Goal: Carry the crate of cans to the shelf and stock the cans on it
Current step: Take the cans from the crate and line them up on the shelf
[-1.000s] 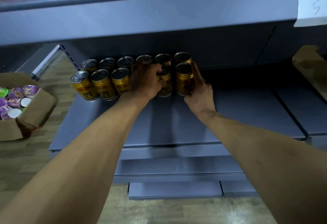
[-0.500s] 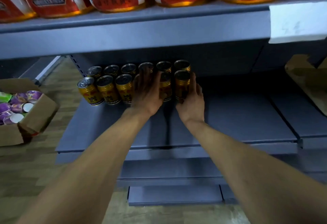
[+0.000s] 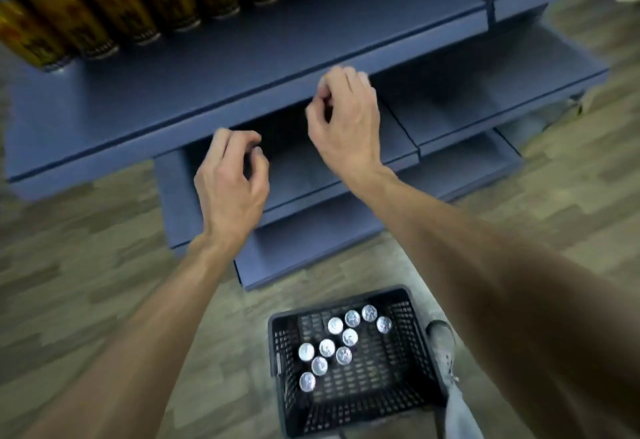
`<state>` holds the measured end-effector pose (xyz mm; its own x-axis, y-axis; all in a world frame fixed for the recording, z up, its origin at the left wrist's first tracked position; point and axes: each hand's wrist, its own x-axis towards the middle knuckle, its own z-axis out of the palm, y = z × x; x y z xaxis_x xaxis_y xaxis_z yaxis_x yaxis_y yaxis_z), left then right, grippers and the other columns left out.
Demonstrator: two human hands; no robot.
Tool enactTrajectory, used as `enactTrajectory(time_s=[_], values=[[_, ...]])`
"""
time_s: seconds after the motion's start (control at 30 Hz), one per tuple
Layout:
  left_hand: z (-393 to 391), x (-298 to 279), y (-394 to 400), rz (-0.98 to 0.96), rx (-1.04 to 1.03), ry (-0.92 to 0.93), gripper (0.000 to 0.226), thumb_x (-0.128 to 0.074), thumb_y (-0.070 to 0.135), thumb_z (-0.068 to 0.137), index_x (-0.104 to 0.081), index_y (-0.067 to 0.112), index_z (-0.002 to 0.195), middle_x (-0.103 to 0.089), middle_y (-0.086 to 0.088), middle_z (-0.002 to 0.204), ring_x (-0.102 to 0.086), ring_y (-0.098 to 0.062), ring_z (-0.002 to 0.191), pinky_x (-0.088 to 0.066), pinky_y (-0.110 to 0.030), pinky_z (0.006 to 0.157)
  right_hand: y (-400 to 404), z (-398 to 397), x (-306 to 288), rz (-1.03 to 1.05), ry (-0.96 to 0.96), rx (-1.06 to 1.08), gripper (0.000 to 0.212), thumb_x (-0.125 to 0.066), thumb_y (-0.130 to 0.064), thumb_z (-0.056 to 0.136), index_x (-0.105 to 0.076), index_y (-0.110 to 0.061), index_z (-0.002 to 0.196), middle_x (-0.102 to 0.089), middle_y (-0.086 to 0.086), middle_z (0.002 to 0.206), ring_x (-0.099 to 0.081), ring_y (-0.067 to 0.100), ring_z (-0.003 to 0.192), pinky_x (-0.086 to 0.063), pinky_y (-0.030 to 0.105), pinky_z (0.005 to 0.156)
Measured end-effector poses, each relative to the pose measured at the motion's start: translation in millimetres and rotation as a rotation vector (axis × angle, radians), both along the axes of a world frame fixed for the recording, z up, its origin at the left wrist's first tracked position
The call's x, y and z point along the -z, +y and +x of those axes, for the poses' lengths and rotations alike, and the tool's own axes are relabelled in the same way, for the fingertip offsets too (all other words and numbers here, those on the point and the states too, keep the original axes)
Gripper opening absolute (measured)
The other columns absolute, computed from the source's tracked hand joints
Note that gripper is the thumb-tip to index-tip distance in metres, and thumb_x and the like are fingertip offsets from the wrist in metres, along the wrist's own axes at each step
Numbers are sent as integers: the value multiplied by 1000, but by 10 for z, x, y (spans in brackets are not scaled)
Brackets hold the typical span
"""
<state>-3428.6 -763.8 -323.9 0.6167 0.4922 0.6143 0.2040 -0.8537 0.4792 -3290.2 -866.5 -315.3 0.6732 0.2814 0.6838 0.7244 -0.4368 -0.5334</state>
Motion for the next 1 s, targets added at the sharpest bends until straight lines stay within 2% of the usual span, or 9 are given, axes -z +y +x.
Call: enactTrajectory(time_s=[0.1, 0.17, 0.3, 0.37, 0.47, 0.6, 0.67, 0.83, 1.0], values=[[-520, 390, -295, -52, 35, 31, 9, -58, 8, 90, -66, 7, 91, -57, -4, 85, -42, -6, 64, -32, -20, 62, -504, -370, 452, -65, 95, 51, 5, -58, -10, 80, -55, -10, 83, -55, 4, 81, -50, 25, 76, -39, 37, 70], [-855, 775, -466, -83, 67, 154, 9, -58, 16, 90, -66, 12, 90, -58, -1, 83, -49, -14, 62, -39, -27, 60, -881, -606, 898, -189, 208, 75, 7, -58, -14, 81, -57, -11, 87, -58, 3, 79, -54, 28, 76, -40, 40, 72], [-1275, 1747, -657, -148, 68, 701, 22, -53, 35, 88, -65, 21, 100, -65, -3, 99, -65, -33, 79, -50, -37, 65, -1504, -1054, 1830, -505, 467, 87, 15, -56, -15, 80, -59, -15, 95, -66, 7, 82, -63, 34, 77, -46, 40, 71], [-1405, 2250, -721, -234, 75, 1008, 32, -56, 34, 90, -60, 21, 118, -62, -9, 115, -63, -35, 97, -51, -40, 78, -1703, -1266, 2283, -624, 618, 87, 21, -55, -14, 84, -59, -13, 104, -67, 10, 90, -63, 35, 82, -49, 40, 76], [-1623, 2929, -817, -277, 19, 1257, 48, -56, 35, 90, -47, 23, 136, -54, -9, 128, -58, -31, 111, -49, -38, 87, -1920, -1549, 2965, -833, 809, 49, 34, -54, -17, 88, -55, -14, 122, -60, 12, 112, -57, 35, 103, -47, 40, 87], [-2055, 3666, -1040, -353, 11, 1428, 55, -51, 35, 92, -35, 28, 144, -48, -8, 137, -54, -28, 119, -47, -38, 92, -2147, -2041, 3834, -1051, 1016, 3, 47, -62, -31, 91, -46, -19, 133, -49, 10, 130, -49, 29, 121, -42, 42, 103], [-2256, 4009, -1134, -416, 44, 1444, 57, -52, 33, 91, -35, 26, 144, -48, -7, 138, -54, -28, 119, -47, -38, 96, -2181, -2263, 4254, -1129, 1076, -33, 49, -59, -33, 92, -44, -19, 136, -45, 11, 137, -46, 30, 127, -40, 44, 106], [-2498, 4732, -1250, -447, 37, 1474, 58, -52, 32, 92, -35, 25, 146, -42, -6, 145, -53, -27, 123, -47, -38, 97, -2074, -2594, 5161, -1190, 1091, -102, 53, -59, -29, 90, -41, -18, 138, -43, 12, 138, -45, 31, 126, -43, 43, 103], [-2651, 5445, -1274, -475, 34, 1470, 59, -55, 31, 92, -34, 24, 147, -45, -10, 142, -53, -30, 122, -46, -40, 97, -1860, -2953, 5952, -1238, 1117, -125, 53, -57, -18, 91, -37, -18, 140, -40, 17, 142, -42, 33, 130, -47, 44, 101]])
